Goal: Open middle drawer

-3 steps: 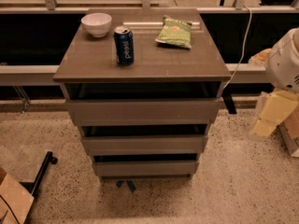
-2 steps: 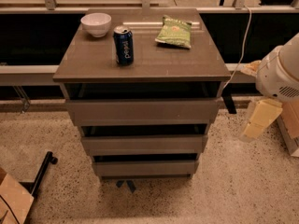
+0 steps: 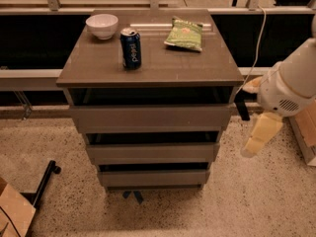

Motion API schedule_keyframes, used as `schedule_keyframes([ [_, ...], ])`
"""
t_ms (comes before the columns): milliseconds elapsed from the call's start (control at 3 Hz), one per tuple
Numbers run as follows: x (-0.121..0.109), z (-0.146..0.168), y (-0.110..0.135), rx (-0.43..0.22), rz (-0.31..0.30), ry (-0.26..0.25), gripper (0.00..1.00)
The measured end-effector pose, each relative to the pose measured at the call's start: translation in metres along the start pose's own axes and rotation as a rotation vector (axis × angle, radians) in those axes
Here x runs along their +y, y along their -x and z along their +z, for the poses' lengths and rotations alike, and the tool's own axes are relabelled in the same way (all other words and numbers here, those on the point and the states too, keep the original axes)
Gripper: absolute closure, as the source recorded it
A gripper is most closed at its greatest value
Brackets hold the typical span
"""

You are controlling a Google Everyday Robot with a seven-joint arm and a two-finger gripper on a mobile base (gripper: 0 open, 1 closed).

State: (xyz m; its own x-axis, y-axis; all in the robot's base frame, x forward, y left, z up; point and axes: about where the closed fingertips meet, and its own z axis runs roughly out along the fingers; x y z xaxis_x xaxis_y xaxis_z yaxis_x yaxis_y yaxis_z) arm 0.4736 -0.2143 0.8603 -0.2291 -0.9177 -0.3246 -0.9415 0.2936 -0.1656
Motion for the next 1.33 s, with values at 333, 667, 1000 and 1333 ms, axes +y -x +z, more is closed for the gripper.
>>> schedule_keyframes([
  [333,0.002,0.042,0.009,-0.054,0.009,0.044,0.00],
  [667,0.006,0.104,0.011,-0.085,-0.020,0.083,0.00],
  [1000,0.004,0.118,0.012,-0.095,-0.022,0.083,0.00],
  [1333,0.011,0.132,0.009,-0.091,0.004,0.105,0.00],
])
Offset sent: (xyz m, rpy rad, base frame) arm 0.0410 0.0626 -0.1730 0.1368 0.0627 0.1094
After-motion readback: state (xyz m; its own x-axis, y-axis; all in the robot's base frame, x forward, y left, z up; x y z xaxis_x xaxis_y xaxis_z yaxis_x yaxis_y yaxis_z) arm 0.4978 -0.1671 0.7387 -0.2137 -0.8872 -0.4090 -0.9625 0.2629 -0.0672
